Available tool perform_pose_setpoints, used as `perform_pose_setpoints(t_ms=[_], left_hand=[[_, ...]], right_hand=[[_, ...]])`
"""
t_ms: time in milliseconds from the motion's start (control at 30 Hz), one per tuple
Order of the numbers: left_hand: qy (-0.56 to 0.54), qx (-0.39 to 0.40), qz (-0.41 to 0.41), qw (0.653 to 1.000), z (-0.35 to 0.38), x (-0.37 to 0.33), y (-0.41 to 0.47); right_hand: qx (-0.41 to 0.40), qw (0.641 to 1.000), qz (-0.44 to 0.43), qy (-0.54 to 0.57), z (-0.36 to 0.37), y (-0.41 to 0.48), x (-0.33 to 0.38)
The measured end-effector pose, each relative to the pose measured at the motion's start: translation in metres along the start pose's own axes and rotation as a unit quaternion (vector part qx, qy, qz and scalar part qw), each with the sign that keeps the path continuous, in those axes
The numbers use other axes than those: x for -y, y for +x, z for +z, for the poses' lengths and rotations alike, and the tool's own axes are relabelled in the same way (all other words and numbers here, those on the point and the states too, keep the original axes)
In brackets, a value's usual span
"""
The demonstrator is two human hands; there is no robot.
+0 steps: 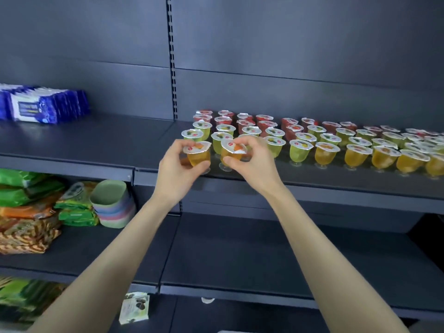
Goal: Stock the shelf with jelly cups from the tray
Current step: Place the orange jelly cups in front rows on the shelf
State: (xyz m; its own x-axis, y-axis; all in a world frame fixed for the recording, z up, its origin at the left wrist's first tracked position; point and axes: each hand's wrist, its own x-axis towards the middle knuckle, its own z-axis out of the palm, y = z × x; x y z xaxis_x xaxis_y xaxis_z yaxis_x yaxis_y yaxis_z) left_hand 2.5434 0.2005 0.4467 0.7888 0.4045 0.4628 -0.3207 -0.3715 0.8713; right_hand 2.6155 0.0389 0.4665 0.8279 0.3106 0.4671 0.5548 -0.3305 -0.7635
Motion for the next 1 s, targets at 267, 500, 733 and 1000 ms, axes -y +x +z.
perform_pose_setpoints(t_ms=[267,500,733,1000], left_hand=[[0.118,0.036,0.04,0.992,-0.004,0.036,0.039],[0.153,0.037,0.063,0.985,-0.001,0.04,0.047],[0.194,0.046,0.059,0.978,-0.001,0.038,0.044],[0.305,0.097,0.045,0.946,-0.015,0.021,0.04]], right_hand=[[-0.017,0.99,-0.03,-0.137,0.026,0.018,-0.017],[-0.001,0.979,-0.054,-0.194,0.023,0.024,-0.019],[0.016,0.977,-0.045,-0.207,0.021,0.021,-0.015],[0.051,0.962,-0.044,-0.264,0.013,0.017,-0.003]])
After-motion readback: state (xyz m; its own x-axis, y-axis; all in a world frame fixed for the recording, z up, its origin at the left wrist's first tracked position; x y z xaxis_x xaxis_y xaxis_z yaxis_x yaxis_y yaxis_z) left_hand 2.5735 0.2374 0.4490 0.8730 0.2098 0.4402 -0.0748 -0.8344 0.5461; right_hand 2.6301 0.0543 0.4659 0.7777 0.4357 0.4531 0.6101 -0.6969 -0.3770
